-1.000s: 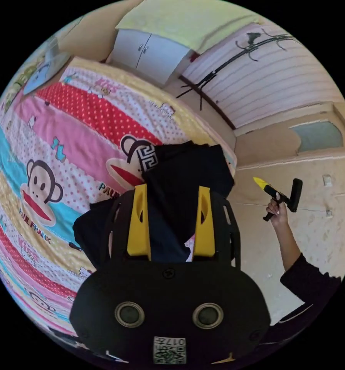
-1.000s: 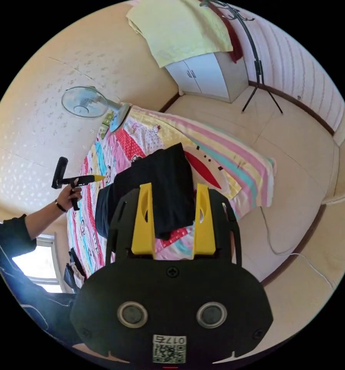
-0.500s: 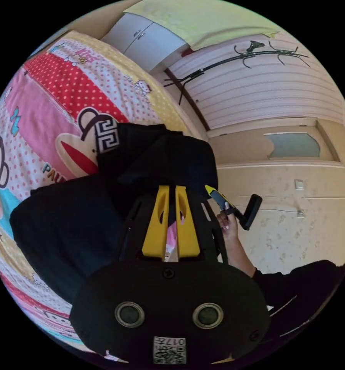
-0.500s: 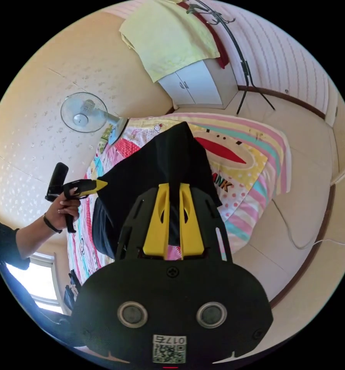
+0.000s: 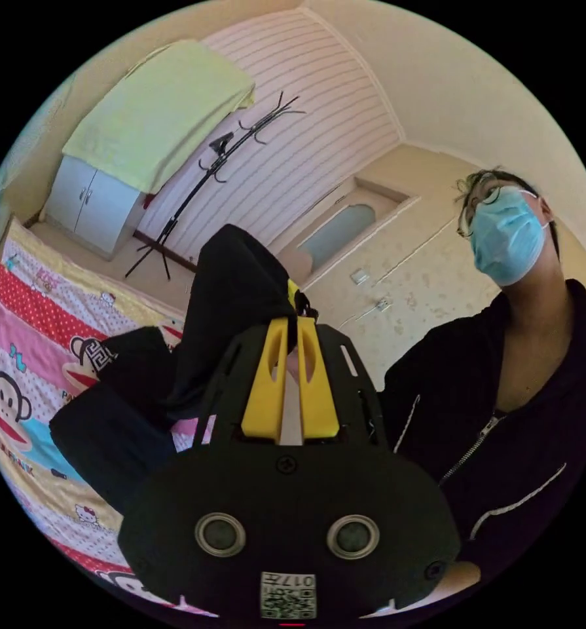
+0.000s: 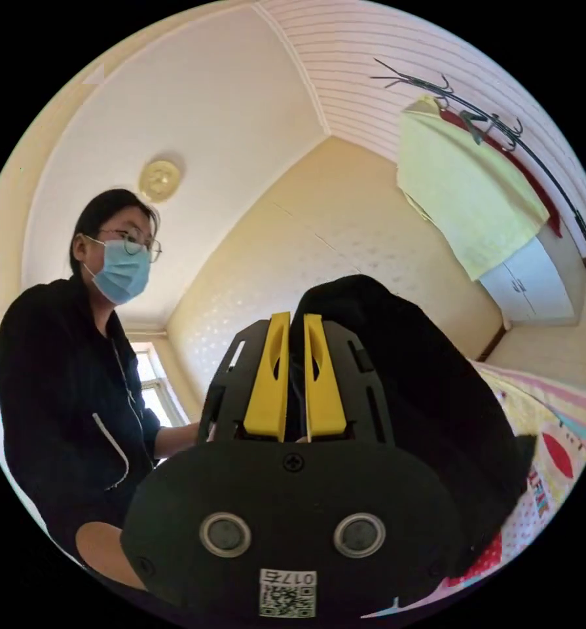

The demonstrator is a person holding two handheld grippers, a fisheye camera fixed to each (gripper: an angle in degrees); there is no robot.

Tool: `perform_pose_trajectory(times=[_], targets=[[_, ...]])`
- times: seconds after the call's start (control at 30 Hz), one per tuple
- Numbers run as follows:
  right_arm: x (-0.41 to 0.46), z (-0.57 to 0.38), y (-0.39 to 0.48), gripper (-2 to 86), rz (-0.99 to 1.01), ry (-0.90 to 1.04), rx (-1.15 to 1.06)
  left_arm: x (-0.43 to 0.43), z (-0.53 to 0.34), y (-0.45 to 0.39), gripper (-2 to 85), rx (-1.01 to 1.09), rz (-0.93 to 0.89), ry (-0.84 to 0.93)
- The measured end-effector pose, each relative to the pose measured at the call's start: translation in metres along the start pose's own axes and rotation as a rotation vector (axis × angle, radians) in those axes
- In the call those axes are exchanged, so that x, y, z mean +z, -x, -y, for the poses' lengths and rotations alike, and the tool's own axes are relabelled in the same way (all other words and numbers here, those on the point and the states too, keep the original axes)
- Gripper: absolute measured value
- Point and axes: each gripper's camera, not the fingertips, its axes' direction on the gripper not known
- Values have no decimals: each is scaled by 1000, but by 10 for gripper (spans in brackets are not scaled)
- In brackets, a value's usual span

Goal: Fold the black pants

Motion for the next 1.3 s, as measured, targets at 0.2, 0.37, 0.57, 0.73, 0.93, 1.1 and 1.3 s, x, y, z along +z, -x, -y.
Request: perform_pose_trajectory(times=[0.2,0.37,0.57,0.73,0.93,1.1,1.3], targets=[[47,48,106,28,288,-31,-185,-159,6,-167,-1,385,77,-141],[74,30,191,46,193,58,-200,-273,-38,-274,-1,550,42,-315],[130,-52,236,90,142,202,-21,-386,-97,-385,-1,549,214,-534],[168,-133,260,176,286,159,29,-457,-117,-485,-3,583,602,-551],[171,-254,285,289,167,78,163,-558,-120,-518,-2,394,722,-764],[189,-325,283,359,93,448,216,-612,-118,-559,2,503,678,-879],[274,-351,255,267,691,544,433,-619,-84,-592,3,581,594,-945]])
